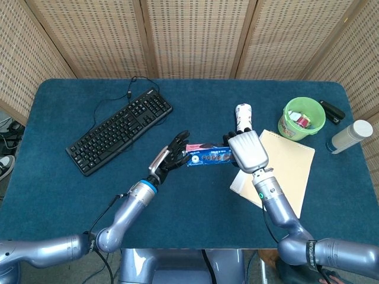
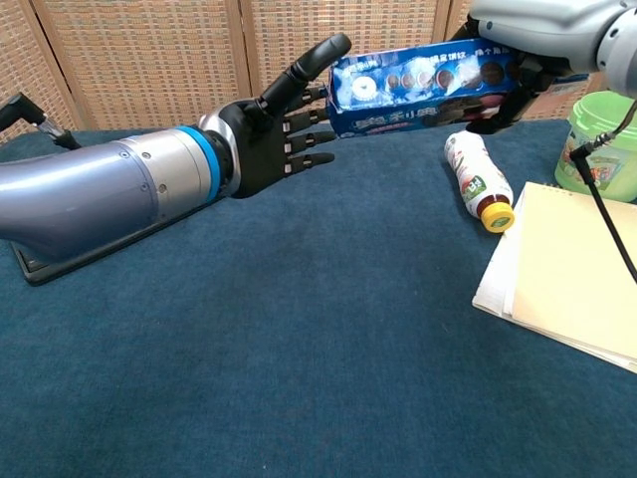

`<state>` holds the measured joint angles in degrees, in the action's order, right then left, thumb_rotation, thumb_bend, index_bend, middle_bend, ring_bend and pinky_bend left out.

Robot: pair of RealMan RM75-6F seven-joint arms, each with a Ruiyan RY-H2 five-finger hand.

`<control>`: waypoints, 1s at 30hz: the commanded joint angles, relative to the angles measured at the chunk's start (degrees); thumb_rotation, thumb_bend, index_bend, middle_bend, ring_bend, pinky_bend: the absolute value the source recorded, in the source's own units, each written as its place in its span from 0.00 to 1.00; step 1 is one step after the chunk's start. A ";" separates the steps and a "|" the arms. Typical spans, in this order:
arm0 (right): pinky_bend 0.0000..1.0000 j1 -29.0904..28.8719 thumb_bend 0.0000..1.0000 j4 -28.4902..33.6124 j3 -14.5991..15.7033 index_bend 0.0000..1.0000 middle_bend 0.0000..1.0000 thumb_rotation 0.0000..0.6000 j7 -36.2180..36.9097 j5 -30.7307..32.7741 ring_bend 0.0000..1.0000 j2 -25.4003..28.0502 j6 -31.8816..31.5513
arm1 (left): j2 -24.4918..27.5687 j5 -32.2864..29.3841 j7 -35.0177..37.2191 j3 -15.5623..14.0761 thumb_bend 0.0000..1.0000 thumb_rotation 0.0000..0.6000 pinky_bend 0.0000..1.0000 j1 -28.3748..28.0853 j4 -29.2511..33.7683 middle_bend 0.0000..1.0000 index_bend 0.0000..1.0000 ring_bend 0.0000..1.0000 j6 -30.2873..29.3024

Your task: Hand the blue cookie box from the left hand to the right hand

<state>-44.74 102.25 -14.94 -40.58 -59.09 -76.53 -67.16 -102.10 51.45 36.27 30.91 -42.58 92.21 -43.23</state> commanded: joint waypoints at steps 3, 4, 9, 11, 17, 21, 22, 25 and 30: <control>0.54 0.48 0.68 0.14 0.44 0.67 0.60 1.00 -0.08 0.36 0.61 0.82 -0.54 | 5.14 1.89 -0.58 0.24 0.10 0.68 0.00 2.11 2.86 0.00 0.00 0.00 0.03; 0.54 0.60 0.68 0.11 0.53 0.67 0.60 1.00 -0.11 0.38 0.61 1.00 -0.71 | 6.69 2.34 -1.02 0.24 0.09 0.68 0.00 2.55 3.38 0.00 0.00 0.00 0.18; 0.54 1.21 0.68 0.28 0.87 0.67 0.60 1.00 0.03 1.01 0.61 1.61 -1.31 | 18.18 4.35 -4.75 -0.40 0.09 0.66 0.00 4.66 6.50 0.00 0.00 0.00 3.98; 0.54 1.76 0.68 0.39 1.53 0.67 0.60 1.00 -0.18 1.01 0.61 1.87 -1.80 | 27.65 9.13 -13.38 -3.43 0.09 0.69 0.00 7.06 7.30 0.00 0.00 0.00 2.93; 0.55 2.25 0.68 0.09 2.56 0.67 0.61 1.00 -0.98 0.82 0.63 1.11 -2.67 | 38.72 13.47 -34.82 -10.48 0.09 0.94 0.00 14.26 9.60 0.00 0.00 0.00 -11.63; 0.55 2.14 0.68 -0.24 2.97 0.67 0.61 1.00 -1.79 0.59 0.63 -0.06 -3.13 | 40.43 13.87 -42.71 -14.39 0.09 1.00 0.00 19.50 11.22 0.00 0.00 0.00 -21.32; 0.55 2.05 0.69 -0.29 3.03 0.67 0.61 1.00 -2.10 0.51 0.63 -0.31 -3.19 | 40.55 14.03 -43.20 -15.21 0.09 1.00 0.00 20.58 11.52 0.00 0.00 0.00 -22.81; 0.55 1.79 0.69 -0.25 3.10 0.67 0.61 1.00 -2.87 0.19 0.63 -0.98 -3.49 | 40.44 14.77 -44.35 -17.26 0.09 1.00 0.00 23.20 11.59 0.00 0.00 0.00 -26.56; 0.55 1.34 0.68 0.29 3.25 0.67 0.61 1.00 -4.83 -0.35 0.63 -2.07 -4.26 | 38.81 15.88 -48.69 -21.56 0.09 1.00 0.00 27.78 12.04 0.00 0.00 0.00 -33.18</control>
<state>-43.25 102.32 -11.73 -45.02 -59.31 -78.32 -71.20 -63.11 66.36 -9.89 11.71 -16.76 103.38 -74.11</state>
